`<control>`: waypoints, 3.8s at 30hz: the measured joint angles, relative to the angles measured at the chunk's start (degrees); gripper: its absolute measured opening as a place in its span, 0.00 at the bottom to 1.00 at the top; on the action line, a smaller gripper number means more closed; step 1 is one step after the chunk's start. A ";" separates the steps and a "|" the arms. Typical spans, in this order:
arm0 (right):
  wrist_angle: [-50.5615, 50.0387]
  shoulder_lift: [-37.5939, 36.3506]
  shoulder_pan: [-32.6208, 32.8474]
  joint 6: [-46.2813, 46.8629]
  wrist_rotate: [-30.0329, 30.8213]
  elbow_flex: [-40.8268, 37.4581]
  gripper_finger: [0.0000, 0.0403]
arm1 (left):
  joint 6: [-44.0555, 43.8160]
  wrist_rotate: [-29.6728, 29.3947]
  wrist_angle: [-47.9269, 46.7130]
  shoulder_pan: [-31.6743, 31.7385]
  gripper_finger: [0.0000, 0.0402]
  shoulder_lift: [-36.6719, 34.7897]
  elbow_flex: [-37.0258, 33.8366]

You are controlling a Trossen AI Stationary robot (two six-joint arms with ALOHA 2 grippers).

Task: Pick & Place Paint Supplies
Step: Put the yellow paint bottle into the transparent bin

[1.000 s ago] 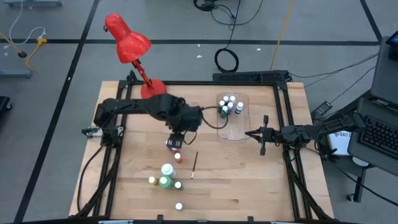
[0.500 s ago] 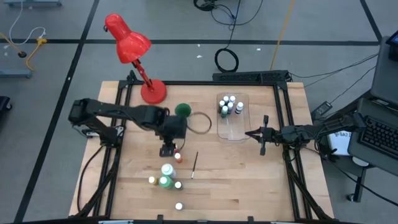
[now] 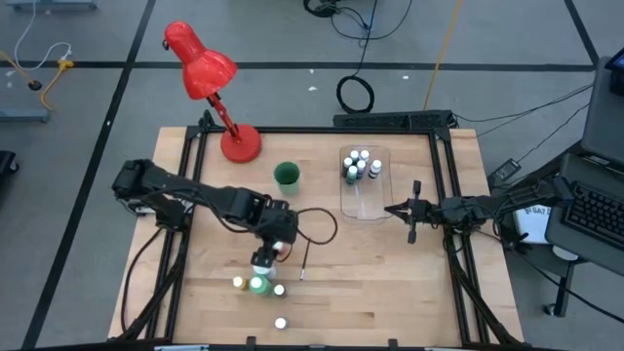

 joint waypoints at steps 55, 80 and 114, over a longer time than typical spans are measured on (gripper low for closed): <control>0.05 0.02 0.00 -0.16 0.02 -0.01 0.01 | -40.36 -16.79 -4.40 -27.18 0.74 -20.79 -9.23; 0.50 0.02 0.00 -1.86 0.02 0.00 0.01 | -52.41 -18.65 20.91 -35.25 0.74 -20.62 -34.25; 0.49 0.02 0.00 -2.34 0.04 -0.02 0.01 | -43.30 -14.75 23.92 -34.89 0.22 -21.71 -34.72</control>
